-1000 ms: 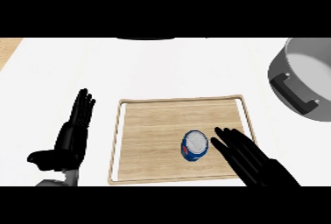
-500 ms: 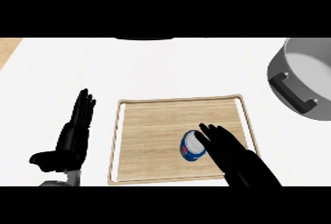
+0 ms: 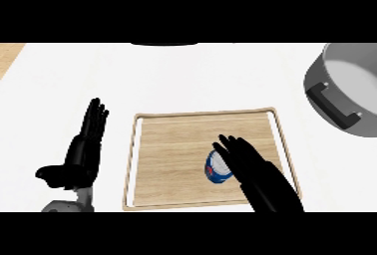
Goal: Pick the can from the tray and place it in the pot
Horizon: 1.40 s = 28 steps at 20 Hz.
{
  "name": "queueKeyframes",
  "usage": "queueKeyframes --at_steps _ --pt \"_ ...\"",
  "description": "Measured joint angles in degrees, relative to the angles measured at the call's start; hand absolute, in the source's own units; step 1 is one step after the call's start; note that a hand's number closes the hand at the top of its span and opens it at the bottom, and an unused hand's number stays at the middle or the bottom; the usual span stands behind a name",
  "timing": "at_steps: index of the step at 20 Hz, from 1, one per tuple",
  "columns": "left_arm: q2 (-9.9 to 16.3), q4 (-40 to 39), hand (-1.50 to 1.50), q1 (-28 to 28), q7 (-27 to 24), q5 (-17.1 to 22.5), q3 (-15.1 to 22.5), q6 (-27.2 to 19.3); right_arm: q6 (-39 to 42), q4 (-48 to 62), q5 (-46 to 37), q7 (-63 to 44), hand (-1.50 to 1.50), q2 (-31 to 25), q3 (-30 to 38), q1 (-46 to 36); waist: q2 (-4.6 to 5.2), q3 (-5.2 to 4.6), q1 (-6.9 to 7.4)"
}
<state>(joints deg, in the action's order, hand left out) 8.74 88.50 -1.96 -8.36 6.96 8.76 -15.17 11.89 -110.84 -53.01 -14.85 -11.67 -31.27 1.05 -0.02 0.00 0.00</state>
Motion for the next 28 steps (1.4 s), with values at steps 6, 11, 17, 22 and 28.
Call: queueKeyframes --at_steps 6,11,17,22,28 --pt "-0.4 2.2 0.0 1.3 1.7 -1.1 -1.0 1.5 -1.2 5.7 -1.5 2.6 1.5 3.0 1.4 -2.3 -0.05 -0.01 0.07" --pt "-1.8 1.3 0.0 0.6 1.4 -2.1 -0.9 1.5 -7.4 8.0 -5.2 6.9 1.5 3.8 1.9 -3.9 -0.18 -0.05 0.01" --pt "-2.8 2.7 0.0 2.8 1.1 -3.5 -0.6 2.1 -10.5 9.1 -8.3 9.1 1.5 5.8 2.4 -5.2 -0.18 -0.05 0.06" --pt "-2.9 2.7 0.0 2.4 1.4 -4.0 -1.9 3.1 -12.1 9.5 -8.9 12.5 1.5 5.3 4.4 -4.6 -0.16 -0.05 0.04" --pt "-3.6 1.9 0.0 1.4 1.1 -4.5 -1.8 3.0 -3.8 16.1 -8.6 12.2 1.5 1.9 7.4 -9.5 -0.33 -0.2 0.54"
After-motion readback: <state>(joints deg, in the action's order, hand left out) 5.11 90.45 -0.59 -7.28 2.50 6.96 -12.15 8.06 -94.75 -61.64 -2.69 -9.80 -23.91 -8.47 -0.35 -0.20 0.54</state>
